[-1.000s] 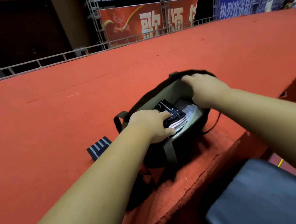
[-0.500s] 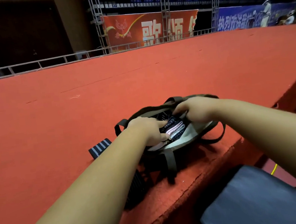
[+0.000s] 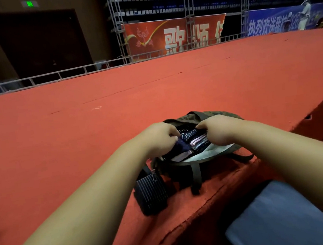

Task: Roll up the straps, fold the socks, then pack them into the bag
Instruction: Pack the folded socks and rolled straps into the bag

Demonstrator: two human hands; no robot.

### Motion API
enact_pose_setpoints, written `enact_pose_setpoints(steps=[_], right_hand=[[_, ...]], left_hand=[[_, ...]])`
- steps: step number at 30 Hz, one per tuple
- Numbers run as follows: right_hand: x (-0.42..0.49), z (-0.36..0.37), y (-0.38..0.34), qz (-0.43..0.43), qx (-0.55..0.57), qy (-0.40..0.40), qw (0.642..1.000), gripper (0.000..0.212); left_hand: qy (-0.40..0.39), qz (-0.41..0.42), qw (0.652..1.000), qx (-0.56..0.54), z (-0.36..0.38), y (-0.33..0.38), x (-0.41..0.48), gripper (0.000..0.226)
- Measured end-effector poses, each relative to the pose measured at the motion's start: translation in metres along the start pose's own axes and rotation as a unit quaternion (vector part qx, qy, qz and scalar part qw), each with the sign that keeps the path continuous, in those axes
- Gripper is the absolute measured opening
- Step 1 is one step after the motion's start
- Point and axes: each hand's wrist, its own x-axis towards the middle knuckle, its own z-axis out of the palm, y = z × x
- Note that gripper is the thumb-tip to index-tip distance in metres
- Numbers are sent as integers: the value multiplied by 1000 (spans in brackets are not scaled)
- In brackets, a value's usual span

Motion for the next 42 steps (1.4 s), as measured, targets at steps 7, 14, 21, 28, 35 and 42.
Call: enact_pose_setpoints(steps=[7, 14, 21, 28, 35, 42], right_hand=[[-32, -15, -45, 14, 92, 100, 991, 40], [-59, 22, -124, -93, 174, 35, 980, 38], [-80, 57, -239, -139, 291, -20, 946, 40], [-77, 112, -346, -184, 337, -89, 919, 32], [-59, 176, -412, -245, 264, -90, 929, 25], [-49, 230, -423, -319, 106, -35, 941, 43]], left_hand=[[115, -82, 978, -156, -16, -44, -67, 30], [132, -131, 964, -189, -13, -100, -157, 31], [197, -211, 941, -176, -15, -158, -264, 30], [264, -298, 905, -149, -8, -227, -372, 27], [263, -364, 892, -55, 0, -281, -438, 33], [282, -340, 897, 28, 1, -332, -450, 54]])
